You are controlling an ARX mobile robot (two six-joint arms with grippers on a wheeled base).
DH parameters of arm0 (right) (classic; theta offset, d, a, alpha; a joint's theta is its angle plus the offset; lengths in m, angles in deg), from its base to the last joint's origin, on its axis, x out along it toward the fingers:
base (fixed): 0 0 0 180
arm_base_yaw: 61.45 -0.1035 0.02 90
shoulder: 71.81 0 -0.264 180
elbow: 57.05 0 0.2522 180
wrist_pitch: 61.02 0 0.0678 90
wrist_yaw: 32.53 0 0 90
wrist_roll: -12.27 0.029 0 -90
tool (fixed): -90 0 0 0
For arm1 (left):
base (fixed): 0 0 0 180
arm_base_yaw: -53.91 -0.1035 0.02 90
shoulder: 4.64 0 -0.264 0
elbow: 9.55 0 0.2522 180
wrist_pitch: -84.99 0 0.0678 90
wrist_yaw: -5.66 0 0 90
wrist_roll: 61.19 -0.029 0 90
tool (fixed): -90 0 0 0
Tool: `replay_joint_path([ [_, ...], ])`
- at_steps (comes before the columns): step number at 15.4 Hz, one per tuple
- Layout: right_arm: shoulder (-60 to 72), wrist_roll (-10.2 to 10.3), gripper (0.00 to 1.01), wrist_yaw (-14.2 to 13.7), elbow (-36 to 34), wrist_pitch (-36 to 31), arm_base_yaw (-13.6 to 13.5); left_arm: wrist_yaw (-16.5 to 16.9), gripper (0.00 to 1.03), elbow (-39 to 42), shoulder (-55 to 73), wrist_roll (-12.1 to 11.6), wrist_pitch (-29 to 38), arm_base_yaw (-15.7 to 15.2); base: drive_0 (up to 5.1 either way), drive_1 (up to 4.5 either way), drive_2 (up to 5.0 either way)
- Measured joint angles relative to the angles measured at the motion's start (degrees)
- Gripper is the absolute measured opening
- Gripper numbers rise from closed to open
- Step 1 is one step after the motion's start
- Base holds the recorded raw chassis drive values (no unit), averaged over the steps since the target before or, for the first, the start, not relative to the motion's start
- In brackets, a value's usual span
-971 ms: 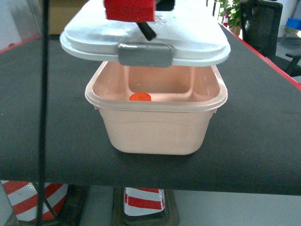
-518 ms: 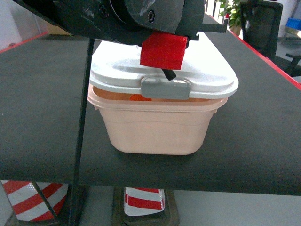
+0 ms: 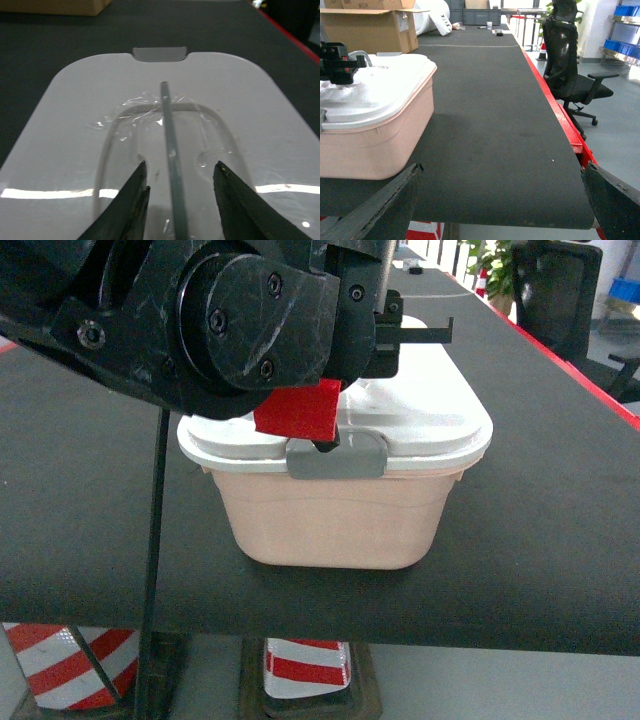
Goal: Pick capacitor and pack into box
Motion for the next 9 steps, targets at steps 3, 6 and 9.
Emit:
replay_joint_path([
  [3, 0.0, 0.0, 0.98, 0.0, 0.0, 0.0, 0.0, 7.1, 0.73, 3.5, -2.4, 0.6, 10.3, 0.7, 0.0, 0.00, 0.0],
  [6, 0.0, 0.0, 0.98, 0.0, 0.0, 0.0, 0.0, 11.5, 0.99, 7.7, -15.3, 1.5, 18.5, -0.7, 0.0, 0.00, 0.0],
  [9, 0.0, 0.0, 0.98, 0.0, 0.0, 0.0, 0.0, 14.1, 0.98, 17.0, -28.4, -1.2, 25.3, -8.1, 0.0, 0.00, 0.0],
])
